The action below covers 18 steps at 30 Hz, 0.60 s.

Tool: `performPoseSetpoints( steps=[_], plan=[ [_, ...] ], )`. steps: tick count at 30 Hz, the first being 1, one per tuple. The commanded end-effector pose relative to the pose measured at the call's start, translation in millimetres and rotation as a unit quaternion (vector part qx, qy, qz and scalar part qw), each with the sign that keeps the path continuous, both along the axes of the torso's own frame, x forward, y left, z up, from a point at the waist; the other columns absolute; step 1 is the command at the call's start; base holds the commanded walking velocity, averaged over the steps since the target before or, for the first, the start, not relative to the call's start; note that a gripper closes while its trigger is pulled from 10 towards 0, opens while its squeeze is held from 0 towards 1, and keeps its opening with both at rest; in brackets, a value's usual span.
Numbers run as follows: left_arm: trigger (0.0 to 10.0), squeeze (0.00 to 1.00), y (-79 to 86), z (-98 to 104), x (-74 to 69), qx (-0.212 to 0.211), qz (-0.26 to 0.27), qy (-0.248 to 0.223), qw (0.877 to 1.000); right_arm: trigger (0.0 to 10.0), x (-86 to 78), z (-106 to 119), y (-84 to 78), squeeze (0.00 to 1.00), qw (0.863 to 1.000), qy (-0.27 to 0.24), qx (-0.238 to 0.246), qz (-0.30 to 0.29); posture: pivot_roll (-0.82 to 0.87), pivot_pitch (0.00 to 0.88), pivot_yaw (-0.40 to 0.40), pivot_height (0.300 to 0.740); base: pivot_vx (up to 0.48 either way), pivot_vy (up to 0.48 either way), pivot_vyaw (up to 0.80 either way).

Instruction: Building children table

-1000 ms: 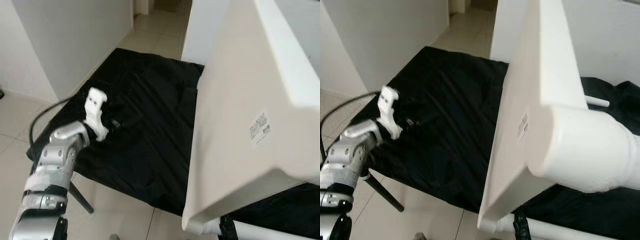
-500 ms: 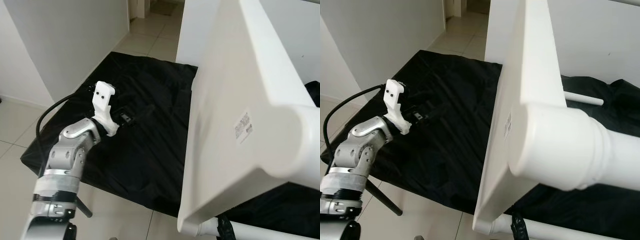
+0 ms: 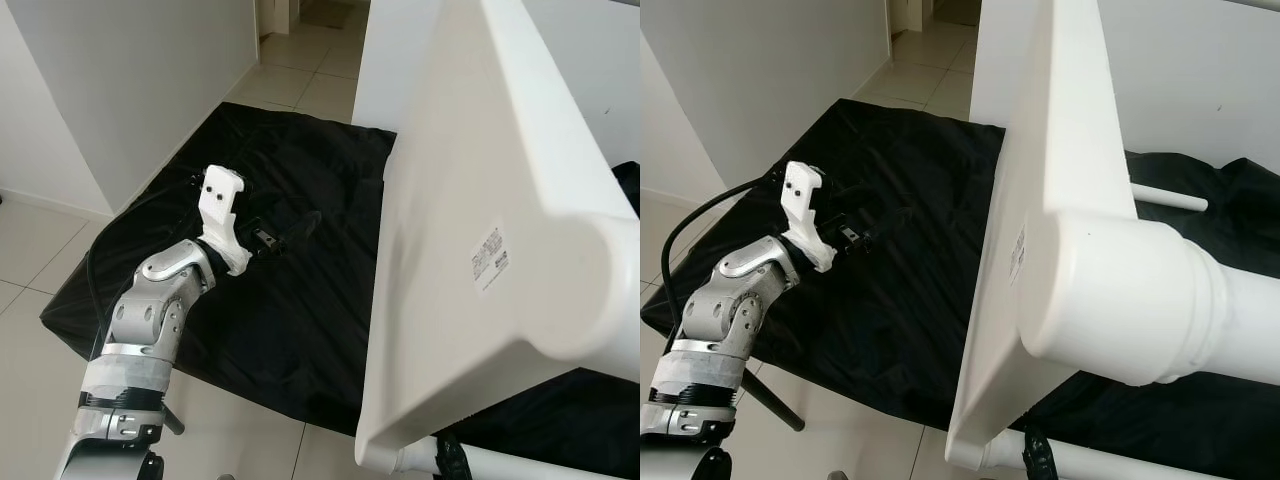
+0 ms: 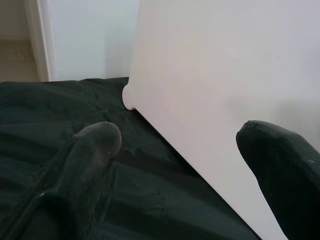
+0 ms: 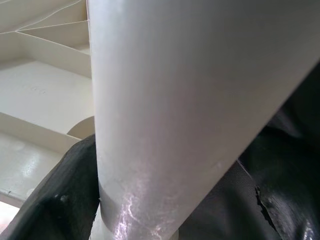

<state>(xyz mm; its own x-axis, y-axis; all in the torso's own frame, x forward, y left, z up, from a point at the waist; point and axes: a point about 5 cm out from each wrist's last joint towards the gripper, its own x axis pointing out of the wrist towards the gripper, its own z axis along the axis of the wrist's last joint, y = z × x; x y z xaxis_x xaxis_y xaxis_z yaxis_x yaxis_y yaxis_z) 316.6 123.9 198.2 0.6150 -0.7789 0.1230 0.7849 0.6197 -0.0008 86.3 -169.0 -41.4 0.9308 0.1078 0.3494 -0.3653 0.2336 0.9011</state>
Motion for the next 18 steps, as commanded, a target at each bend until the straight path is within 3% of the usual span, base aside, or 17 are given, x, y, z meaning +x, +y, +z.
performPoseSetpoints(
  steps=[1, 18],
  plan=[
    [10.0, 0.00, -0.9, -0.9, -1.4, -0.001, -0.002, 0.002, 1.000, 10.0, -73.9, 54.5, -65.8, 0.00, 0.946, 0.080, -0.149, -0.277, -0.22, 0.026, 0.262, 0.740, 0.000, 0.000, 0.00],
    [10.0, 0.00, -0.9, -0.9, -1.4, -0.001, -0.002, 0.002, 1.000, 10.0, -73.9, 54.5, -65.8, 0.00, 0.946, 0.080, -0.149, -0.277, -0.22, 0.026, 0.262, 0.740, 0.000, 0.000, 0.00]
  ],
)
